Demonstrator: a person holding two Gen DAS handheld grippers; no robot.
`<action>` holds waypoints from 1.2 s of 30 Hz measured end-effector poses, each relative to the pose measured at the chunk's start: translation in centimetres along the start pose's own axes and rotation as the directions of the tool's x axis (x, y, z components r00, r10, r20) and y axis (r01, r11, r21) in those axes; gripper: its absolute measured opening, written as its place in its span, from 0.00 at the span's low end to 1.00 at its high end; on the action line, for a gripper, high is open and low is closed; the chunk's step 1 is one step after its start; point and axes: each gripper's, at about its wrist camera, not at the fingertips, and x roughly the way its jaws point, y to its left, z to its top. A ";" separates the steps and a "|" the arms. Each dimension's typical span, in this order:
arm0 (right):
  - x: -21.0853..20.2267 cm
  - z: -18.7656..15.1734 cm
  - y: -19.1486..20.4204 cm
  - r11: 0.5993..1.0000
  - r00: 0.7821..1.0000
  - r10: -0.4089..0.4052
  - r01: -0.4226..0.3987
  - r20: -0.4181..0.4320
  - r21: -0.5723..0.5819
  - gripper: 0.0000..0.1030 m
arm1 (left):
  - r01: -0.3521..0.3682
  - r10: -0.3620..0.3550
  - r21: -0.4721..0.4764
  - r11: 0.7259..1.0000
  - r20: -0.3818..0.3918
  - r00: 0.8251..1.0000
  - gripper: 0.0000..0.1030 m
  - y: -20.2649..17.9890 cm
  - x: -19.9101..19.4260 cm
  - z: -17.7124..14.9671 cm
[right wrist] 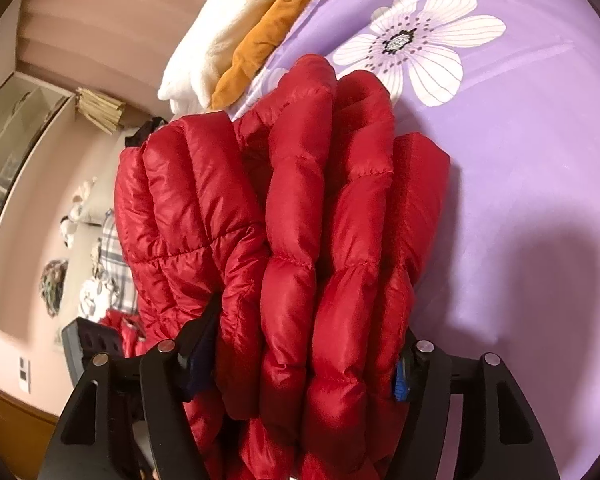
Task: Fold large clothes
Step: 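Lift the held jacket end with both tools and fold it over the bundle, then lower the folded jacket onto the sheet and open both tools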
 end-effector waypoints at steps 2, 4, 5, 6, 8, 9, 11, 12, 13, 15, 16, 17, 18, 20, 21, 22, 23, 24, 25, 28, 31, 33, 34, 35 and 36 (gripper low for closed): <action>-0.1 0.0 0.1 1.000 1.000 -0.007 0.007 0.001 0.002 0.66 | -0.012 0.012 0.001 1.000 0.002 1.000 0.98 -0.1 0.0 0.3; -0.3 0.0 0.1 1.000 1.000 -0.013 0.013 0.003 0.004 0.66 | -0.025 0.025 0.004 1.000 0.004 1.000 0.99 -0.2 -0.2 0.3; -0.4 -0.1 0.0 1.000 1.000 -0.016 0.016 0.004 0.005 0.67 | -0.030 0.030 0.006 1.000 0.006 1.000 0.99 -0.3 -0.5 0.3; -0.6 -0.1 0.0 1.000 1.000 -0.020 0.020 0.005 0.006 0.67 | -0.036 0.036 0.009 0.999 0.008 0.999 0.99 -0.6 -0.5 0.3; -0.8 -0.2 -0.1 1.000 1.000 -0.025 0.025 0.007 0.006 0.67 | -0.050 0.050 0.016 0.999 0.013 0.999 0.99 -0.9 -1.1 0.3; -1.0 -0.3 -0.1 1.000 0.999 -0.030 0.030 0.010 0.004 0.67 | -0.056 0.056 0.020 0.998 0.015 0.998 0.99 -1.0 -1.3 0.3; -1.5 -0.3 -0.1 0.999 0.999 -0.042 0.042 0.017 0.000 0.67 | -0.068 0.068 0.024 0.997 0.017 0.998 0.99 -1.4 -1.6 0.4; -1.7 -0.4 0.0 0.999 0.999 -0.050 0.050 0.022 -0.003 0.67 | -0.072 0.071 0.025 0.997 0.018 0.997 0.99 -1.5 -1.6 0.4; -2.1 -0.5 0.1 0.998 0.998 -0.061 0.061 0.031 -0.009 0.67 | -0.074 0.074 0.025 0.997 0.018 0.997 0.99 -1.5 -1.7 0.5; -3.0 -0.6 0.4 0.996 0.995 -0.088 0.089 0.055 -0.022 0.67 | -0.078 0.078 0.023 0.997 0.018 0.997 0.99 -1.8 -1.8 0.6; -3.4 -0.6 0.5 0.994 0.993 -0.100 0.102 0.067 -0.026 0.67 | -0.080 0.079 0.022 0.997 0.018 0.997 0.99 -1.8 -1.9 0.7; -3.8 -0.7 0.5 0.993 0.990 -0.115 0.118 0.083 -0.031 0.67 | -0.081 0.081 0.022 0.996 0.019 0.997 0.99 -1.8 -1.9 0.6; -4.4 -0.7 0.6 0.990 0.986 -0.134 0.138 0.103 -0.035 0.67 | -0.083 0.082 0.021 0.996 0.020 0.996 0.99 -1.7 -2.1 0.6; -5.5 -0.8 0.8 0.984 0.976 -0.163 0.171 0.144 -0.046 0.67 | -0.086 0.086 0.021 0.996 0.023 0.996 0.99 -1.7 -2.4 0.7; -6.2 -0.8 1.1 0.981 0.971 -0.171 0.183 0.168 -0.058 0.67 | -0.090 0.090 0.022 0.996 0.026 0.996 0.99 -1.7 -2.5 0.8; -6.6 -0.8 1.3 0.979 0.968 -0.174 0.190 0.183 -0.070 0.67 | -0.093 0.093 0.024 0.995 0.028 0.995 0.99 -1.7 -2.7 0.6; -7.0 -0.8 1.7 0.976 0.964 -0.177 0.197 0.198 -0.087 0.67 | -0.097 0.097 0.026 0.995 0.031 0.995 0.99 -1.9 -2.8 0.4; -7.3 -0.8 2.1 0.973 0.961 -0.177 0.203 0.212 -0.109 0.67 | -0.101 0.100 0.027 0.995 0.032 0.994 0.99 -2.0 -2.8 0.4; -7.4 -0.9 2.8 0.968 0.959 -0.175 0.209 0.224 -0.138 0.67 | -0.103 0.102 0.027 0.994 0.033 0.994 0.99 -2.1 -3.0 0.3; -7.1 -1.1 4.5 0.951 0.958 -0.164 0.217 0.235 -0.219 0.67 | -0.112 0.111 0.032 0.993 0.036 0.993 0.99 -2.2 -3.0 0.2; -6.0 -1.4 6.3 0.924 0.960 -0.159 0.227 0.229 -0.307 0.67 | -0.123 0.122 0.039 0.992 0.042 0.992 0.99 -3.1 -2.9 0.0; -4.9 -1.6 7.4 0.900 0.960 -0.166 0.241 0.226 -0.363 0.67 | -0.128 0.126 0.044 0.991 0.044 0.991 0.99 -3.5 -3.0 -0.1; -4.6 -1.7 7.7 0.893 0.960 -0.169 0.245 0.222 -0.379 0.67 | -0.130 0.128 0.045 0.991 0.045 0.991 0.99 -3.5 -2.9 -0.1; -3.9 -1.7 8.1 0.884 0.962 -0.171 0.246 0.215 -0.397 0.67 | -0.131 0.129 0.047 0.990 0.046 0.991 0.99 -3.6 -2.9 -0.1; -3.5 -1.7 8.4 0.880 0.962 -0.171 0.246 0.212 -0.407 0.64 | -0.134 0.132 0.051 0.990 0.048 0.990 0.99 -3.6 -3.0 -0.1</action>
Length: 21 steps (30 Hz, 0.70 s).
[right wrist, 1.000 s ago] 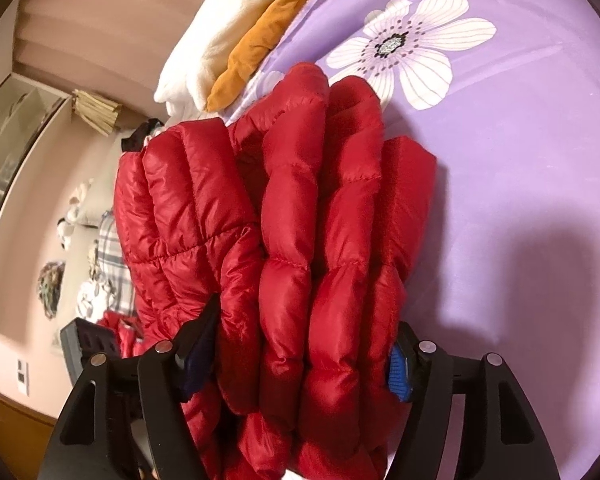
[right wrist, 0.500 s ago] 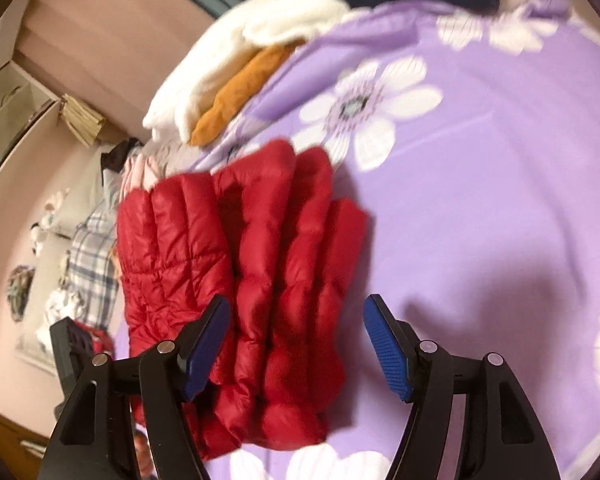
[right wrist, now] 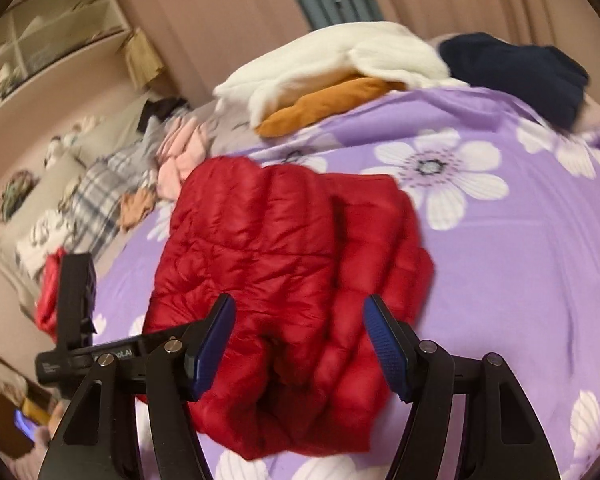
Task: Fold large clothes
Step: 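Lower the folded jacket onto the sheet and open both tools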
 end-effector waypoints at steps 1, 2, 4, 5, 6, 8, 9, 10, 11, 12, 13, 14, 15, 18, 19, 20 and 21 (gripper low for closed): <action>0.5 0.2 0.3 1.000 1.000 0.000 0.000 -0.006 -0.013 0.64 | -0.003 0.003 0.004 1.000 0.002 1.000 0.99 -0.1 -0.1 0.0; 0.8 0.2 0.6 1.000 1.000 0.000 0.000 -0.009 -0.021 0.64 | -0.007 0.007 0.007 1.000 0.005 1.000 0.99 -0.2 0.0 0.1; 1.9 0.5 0.8 1.000 1.000 -0.006 0.005 -0.019 -0.029 0.64 | -0.020 0.020 0.017 1.000 0.013 1.000 0.99 -0.3 -0.4 0.0; 2.6 0.6 0.8 1.000 0.999 -0.014 0.013 -0.037 -0.025 0.64 | -0.025 0.025 0.018 1.000 0.017 1.000 0.99 -0.5 -0.7 -0.1; 3.5 0.6 0.6 1.000 0.998 -0.025 0.025 -0.065 -0.014 0.61 | -0.031 0.030 0.024 0.999 0.026 0.999 0.98 -0.6 -1.0 -0.2; 4.9 0.3 -0.1 0.999 0.993 -0.027 0.029 -0.116 0.019 0.60 | -0.055 0.053 0.049 0.997 0.047 0.997 0.96 -0.9 -1.9 -0.4; 5.4 0.3 -0.4 0.999 0.992 -0.022 0.026 -0.127 0.036 0.60 | -0.067 0.063 0.065 0.996 0.058 0.996 0.95 -1.1 -2.3 -0.6; 5.6 0.2 -0.6 0.999 0.991 -0.017 0.023 -0.131 0.046 0.60 | -0.078 0.073 0.082 0.994 0.072 0.995 0.93 -1.3 -2.8 -0.8; 5.8 0.2 -0.7 0.998 0.990 -0.014 0.021 -0.137 0.052 0.60 | -0.090 0.082 0.095 0.991 0.083 0.993 0.93 -1.3 -3.2 -1.1; 5.8 0.2 -0.8 0.998 0.990 -0.013 0.021 -0.142 0.056 0.60 | -0.104 0.094 0.109 0.989 0.094 0.991 0.93 -1.5 -3.4 -1.3; 5.7 0.0 -0.6 0.998 0.989 -0.015 0.023 -0.144 0.055 0.60 | -0.118 0.106 0.127 0.985 0.102 0.989 0.92 -1.6 -3.6 -1.6; 5.6 0.0 -0.5 0.998 0.989 -0.017 0.025 -0.149 0.053 0.60 | -0.129 0.115 0.138 0.982 0.102 0.988 0.91 -1.7 -3.6 -1.8; 5.2 -0.1 -0.3 0.998 0.988 -0.017 0.025 -0.154 0.052 0.60 | -0.131 0.117 0.139 0.982 0.102 0.988 0.88 -1.8 -3.7 -2.1; 3.2 -0.3 0.7 0.999 0.992 -0.016 0.020 -0.127 0.035 0.60 | -0.132 0.112 0.155 0.979 0.131 0.985 0.84 -2.2 -5.5 -2.7; 2.7 -0.2 1.1 0.999 0.993 -0.021 0.024 -0.117 0.025 0.60 | -0.140 0.116 0.165 0.976 0.150 0.982 0.84 -2.5 -6.4 -3.0; 1.9 -0.2 1.5 1.000 0.994 -0.022 0.024 -0.106 0.015 0.60 | -0.139 0.111 0.174 0.975 0.164 0.980 0.85 -2.6 -7.2 -3.2; 1.3 -0.2 1.8 1.000 0.995 -0.023 0.023 -0.097 0.008 0.61 | -0.141 0.108 0.182 0.973 0.179 0.978 0.86 -2.9 -8.1 -3.5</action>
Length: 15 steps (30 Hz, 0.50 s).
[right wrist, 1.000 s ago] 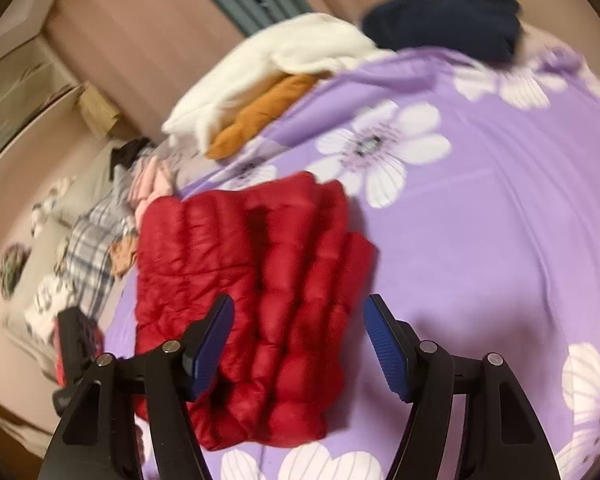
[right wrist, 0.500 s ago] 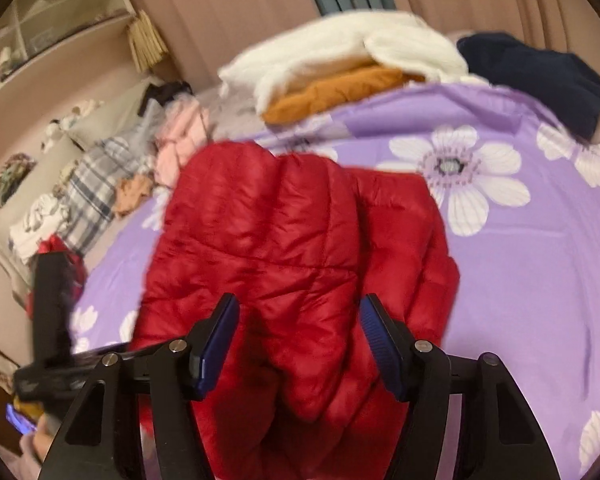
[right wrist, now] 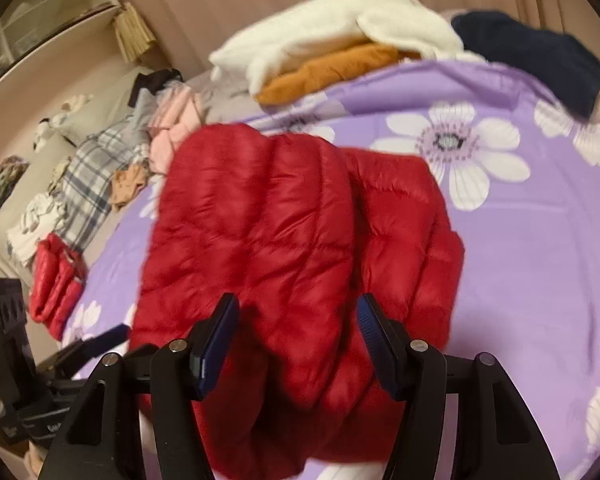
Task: Fold large clothes
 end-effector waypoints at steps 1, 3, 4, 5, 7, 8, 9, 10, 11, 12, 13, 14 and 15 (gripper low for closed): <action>-0.8 -0.2 0.4 1.000 1.000 -0.004 0.004 0.009 -0.009 0.63 | -0.002 0.002 0.008 1.000 0.018 1.000 0.86 -0.2 -1.3 0.0; -2.5 -0.5 1.1 0.999 0.999 -0.041 0.042 0.024 -0.020 0.67 | -0.012 0.012 0.015 1.000 0.033 0.999 0.88 -0.4 -2.7 -0.1; -2.9 -0.6 1.3 0.998 0.998 -0.064 0.065 0.027 -0.021 0.70 | -0.028 0.027 0.011 1.000 0.037 0.999 0.88 -0.5 -3.8 -0.1; -3.4 -0.7 1.4 0.996 0.996 -0.088 0.088 0.029 -0.021 0.72 | -0.035 0.035 0.006 0.999 0.035 0.999 0.89 -0.5 -4.2 -0.3; -4.4 -0.9 1.8 0.993 0.993 -0.113 0.113 0.026 -0.015 0.74 | -0.035 0.035 -0.016 0.999 0.024 0.999 0.96 -0.4 -5.6 -0.3; -5.0 -1.1 2.0 0.993 0.993 -0.113 0.114 0.025 -0.014 0.75 | -0.033 0.033 -0.026 0.999 0.025 0.999 0.97 -0.3 -6.1 -0.3; -5.6 -1.2 2.2 0.993 0.993 -0.114 0.115 0.026 -0.017 0.77 | -0.031 0.032 -0.036 0.999 0.030 0.999 0.99 -0.2 -6.8 -0.5; -5.9 -1.2 2.3 0.993 0.993 -0.116 0.116 0.028 -0.020 0.80 | -0.038 0.039 -0.042 0.998 0.030 0.999 1.00 0.0 -7.0 -0.4; -6.5 -1.4 2.6 0.993 0.993 -0.118 0.119 0.030 -0.024 0.83 | -0.048 0.050 -0.046 0.998 0.031 0.998 1.00 -0.1 -7.4 -0.3; -6.9 -1.5 2.8 0.993 0.993 -0.112 0.113 0.028 -0.027 0.90 | -0.059 0.061 -0.047 0.997 0.034 0.998 1.00 -0.1 -8.0 -0.3; -7.1 -1.5 2.9 0.994 0.994 -0.103 0.104 0.025 -0.028 0.93 | -0.070 0.072 -0.046 0.996 0.030 0.997 1.00 -0.3 -8.5 -0.3; -7.5 -1.5 3.1 0.995 0.995 -0.095 0.096 0.026 -0.030 0.94 | -0.078 0.079 -0.044 0.996 0.024 0.997 1.00 -0.4 -8.7 -0.4; -8.1 -1.5 3.4 0.995 0.996 -0.088 0.089 0.032 -0.038 0.94 | -0.090 0.091 -0.039 0.995 0.017 0.996 1.00 -0.6 -9.1 -0.3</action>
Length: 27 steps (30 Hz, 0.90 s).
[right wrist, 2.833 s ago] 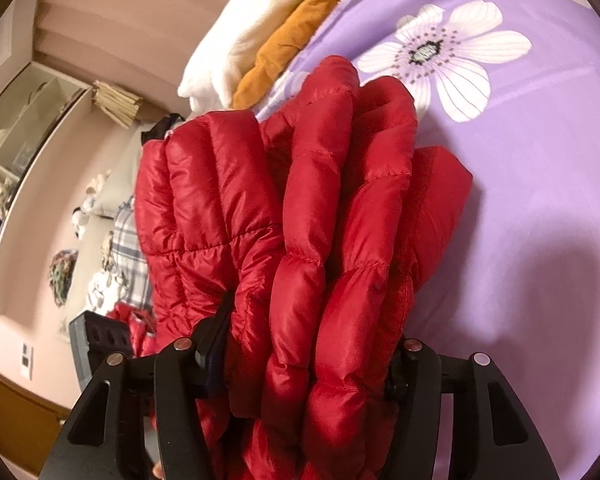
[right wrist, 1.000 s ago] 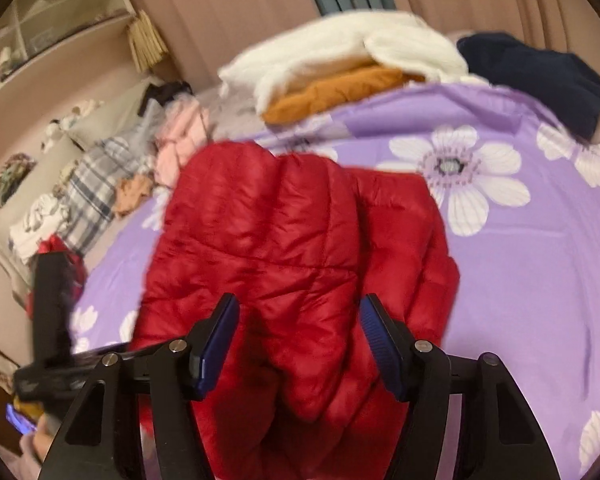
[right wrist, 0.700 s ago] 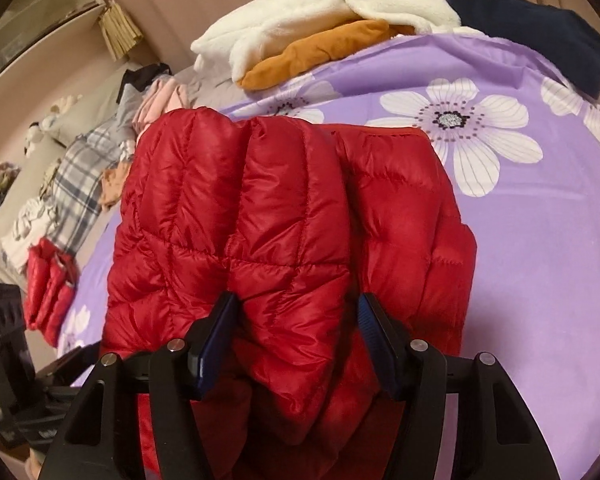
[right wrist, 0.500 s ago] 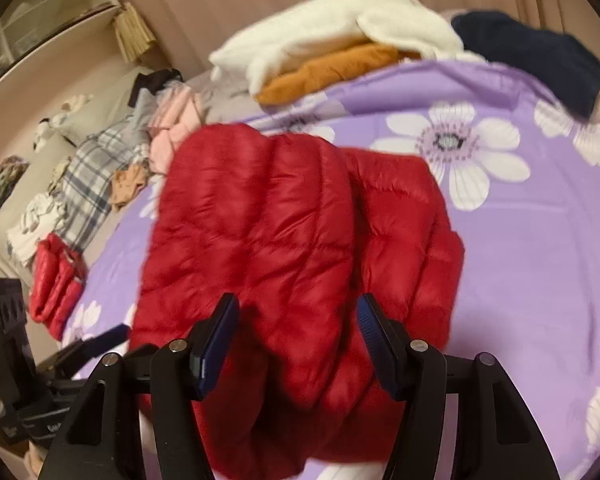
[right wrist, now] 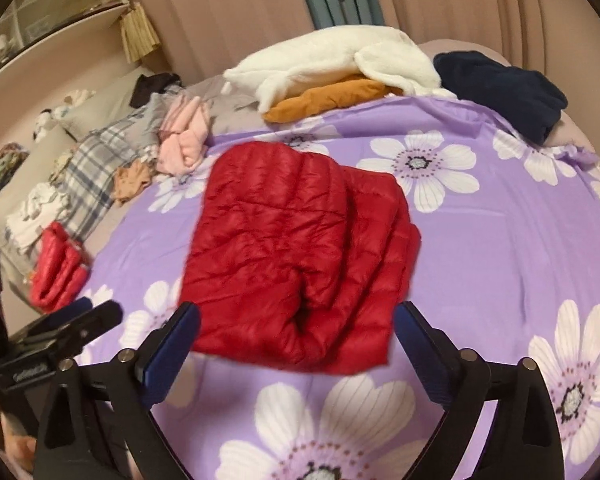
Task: Fold large clothes
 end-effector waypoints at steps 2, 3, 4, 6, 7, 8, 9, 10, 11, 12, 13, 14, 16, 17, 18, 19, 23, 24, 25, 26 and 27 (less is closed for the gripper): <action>-1.1 -0.2 0.7 1.000 1.000 -0.009 0.009 0.018 -0.019 0.96 | -0.017 0.017 -0.003 1.000 0.007 1.000 1.00 -0.2 -0.8 0.1; -1.5 -0.2 0.9 0.999 0.999 -0.018 0.018 0.031 -0.027 0.98 | -0.018 0.018 -0.007 1.000 0.011 1.000 1.00 -0.3 -1.3 0.1; -2.0 -0.2 1.1 0.999 0.999 -0.026 0.027 0.043 -0.033 0.99 | -0.009 0.009 -0.010 1.000 0.018 1.000 1.00 -0.2 -1.8 0.2; -3.0 -0.4 1.5 0.998 0.997 -0.028 0.031 0.065 -0.046 0.99 | -0.006 0.006 -0.005 1.000 0.034 0.999 1.00 -0.4 -2.7 0.2; -3.3 -0.4 1.6 0.999 0.997 -0.026 0.030 0.071 -0.045 0.99 | -0.014 0.014 0.005 1.000 0.041 0.999 1.00 -0.6 -3.3 0.2; -3.6 -0.4 1.7 0.999 0.997 -0.024 0.027 0.078 -0.044 0.99 | -0.019 0.019 0.011 1.000 0.046 0.999 1.00 -0.8 -3.5 0.3; -3.9 -0.5 1.8 0.999 0.996 -0.021 0.025 0.085 -0.042 0.99 | -0.022 0.021 0.018 1.000 0.057 0.998 1.00 -1.0 -4.0 0.2; -4.1 -0.5 1.9 0.999 0.996 -0.027 0.031 0.088 -0.045 0.99 | -0.024 0.022 0.025 0.999 0.070 0.997 1.00 -1.1 -4.6 0.1; -4.2 -0.6 2.0 0.998 0.995 -0.038 0.043 0.090 -0.051 0.99 | -0.029 0.027 0.026 0.999 0.074 0.997 1.00 -1.3 -4.9 0.1; -4.3 -0.7 2.2 0.997 0.995 -0.048 0.054 0.092 -0.058 0.99 | -0.037 0.035 0.034 0.999 0.073 0.997 1.00 -1.4 -5.1 0.0; -4.4 -0.8 2.4 0.996 0.994 -0.055 0.061 0.097 -0.065 0.99 | -0.041 0.038 0.040 0.998 0.071 0.997 1.00 -1.5 -5.3 0.0; -4.4 -1.0 2.7 0.995 0.994 -0.059 0.066 0.097 -0.069 0.99 | -0.044 0.041 0.046 0.998 0.066 0.997 1.00 -1.6 -5.3 -0.1; -3.8 -1.4 2.9 0.995 0.995 -0.061 0.068 0.080 -0.078 0.99 | -0.052 0.049 0.056 0.997 0.056 0.997 1.00 -1.8 -5.2 -0.5; -3.7 -1.6 2.9 0.994 0.995 -0.065 0.071 0.071 -0.078 0.99 | -0.059 0.056 0.059 0.997 0.053 0.997 1.00 -1.9 -5.1 -0.6; -3.6 -1.8 3.0 0.994 0.996 -0.067 0.072 0.065 -0.079 0.99 | -0.064 0.061 0.065 0.996 0.049 0.997 1.00 -1.9 -5.0 -0.7; -3.5 -2.0 3.1 0.994 0.996 -0.067 0.072 0.058 -0.084 0.99 | -0.065 0.062 0.065 0.996 0.047 0.997 1.00 -2.0 -5.0 -0.8; -3.6 -2.2 3.5 0.993 0.997 -0.062 0.067 0.052 -0.096 0.99 | -0.064 0.061 0.059 0.996 0.045 0.997 1.00 -2.0 -5.1 -0.8; -3.7 -2.2 3.5 0.993 0.997 -0.060 0.065 0.054 -0.098 0.99 | -0.063 0.060 0.057 0.996 0.042 0.997 1.00 -2.0 -5.1 -0.8; -3.8 -2.2 3.6 0.993 0.997 -0.059 0.064 0.056 -0.096 0.99 | -0.058 0.056 0.053 0.997 0.040 0.998 1.00 -1.9 -5.1 -0.8; -3.8 -2.2 3.5 0.994 0.997 -0.059 0.064 0.057 -0.094 0.99 | -0.057 0.055 0.051 0.997 0.041 0.998 1.00 -1.9 -5.2 -0.8; -3.9 -2.2 3.5 0.994 0.997 -0.059 0.065 0.057 -0.092 0.99 | -0.058 0.056 0.050 0.997 0.040 0.998 1.00 -1.9 -5.2 -0.8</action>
